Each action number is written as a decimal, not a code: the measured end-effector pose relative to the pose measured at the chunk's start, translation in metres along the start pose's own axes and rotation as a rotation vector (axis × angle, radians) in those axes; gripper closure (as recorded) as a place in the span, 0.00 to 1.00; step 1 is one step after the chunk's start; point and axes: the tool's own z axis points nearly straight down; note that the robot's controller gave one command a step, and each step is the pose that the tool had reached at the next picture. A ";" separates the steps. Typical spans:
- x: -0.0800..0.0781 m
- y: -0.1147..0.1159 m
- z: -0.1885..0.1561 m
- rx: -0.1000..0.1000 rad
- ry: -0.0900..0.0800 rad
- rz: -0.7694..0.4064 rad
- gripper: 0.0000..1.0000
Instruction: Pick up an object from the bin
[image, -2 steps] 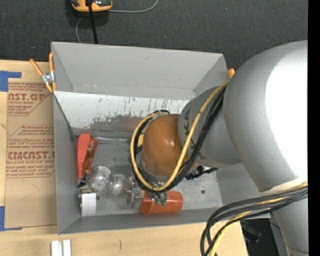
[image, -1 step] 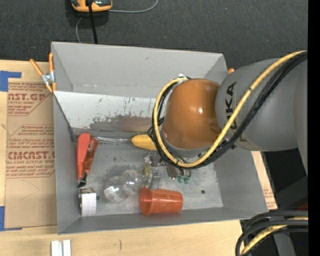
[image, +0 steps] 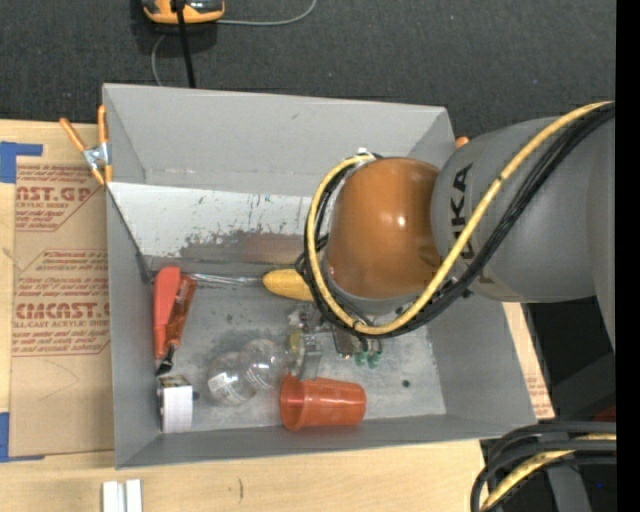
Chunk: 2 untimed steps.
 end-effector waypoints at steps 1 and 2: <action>-0.003 0.000 0.045 -0.001 -0.008 -0.029 1.00; 0.006 -0.001 0.043 0.002 0.017 -0.029 1.00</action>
Offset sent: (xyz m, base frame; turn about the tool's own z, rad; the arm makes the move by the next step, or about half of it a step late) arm -0.0059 -0.0005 0.0585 -0.0120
